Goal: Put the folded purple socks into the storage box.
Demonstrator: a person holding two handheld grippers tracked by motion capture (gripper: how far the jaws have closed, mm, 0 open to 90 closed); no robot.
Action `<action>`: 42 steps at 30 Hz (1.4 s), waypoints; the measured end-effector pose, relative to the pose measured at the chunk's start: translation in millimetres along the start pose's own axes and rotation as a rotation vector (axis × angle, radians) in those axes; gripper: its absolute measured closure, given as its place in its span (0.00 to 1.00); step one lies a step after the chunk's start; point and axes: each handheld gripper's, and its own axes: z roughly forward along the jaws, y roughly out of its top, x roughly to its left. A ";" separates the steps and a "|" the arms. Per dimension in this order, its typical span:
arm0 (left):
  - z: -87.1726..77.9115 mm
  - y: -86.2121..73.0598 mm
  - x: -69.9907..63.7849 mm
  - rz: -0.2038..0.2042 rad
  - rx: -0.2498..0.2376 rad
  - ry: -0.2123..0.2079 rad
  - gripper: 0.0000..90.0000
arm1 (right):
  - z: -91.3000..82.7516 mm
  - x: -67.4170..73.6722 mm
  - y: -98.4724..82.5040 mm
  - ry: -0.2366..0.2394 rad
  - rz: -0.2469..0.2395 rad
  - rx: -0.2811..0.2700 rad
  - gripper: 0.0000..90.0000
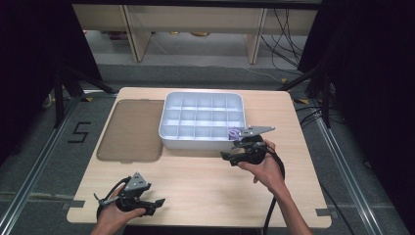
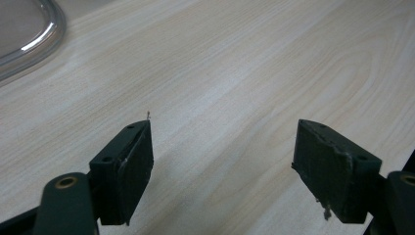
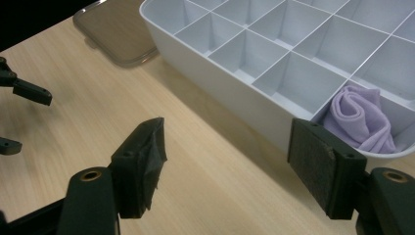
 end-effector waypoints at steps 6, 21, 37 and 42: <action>-0.1 -0.1 -0.1 -0.005 -0.001 0.002 0.25 | -0.5 1.0 -5.4 0.008 -0.011 -0.005 0.34; -0.1 -0.1 -0.2 -0.004 -0.003 0.001 0.25 | -1.8 8.7 -18.2 0.007 -0.021 0.006 0.34; -1.2 0.4 0.1 0.003 -0.004 0.005 0.25 | -2.2 14.7 -34.1 0.018 0.000 0.018 0.27; -2.2 0.4 0.6 0.011 -0.001 -0.004 0.25 | -0.7 15.7 -42.1 0.017 0.013 0.019 0.26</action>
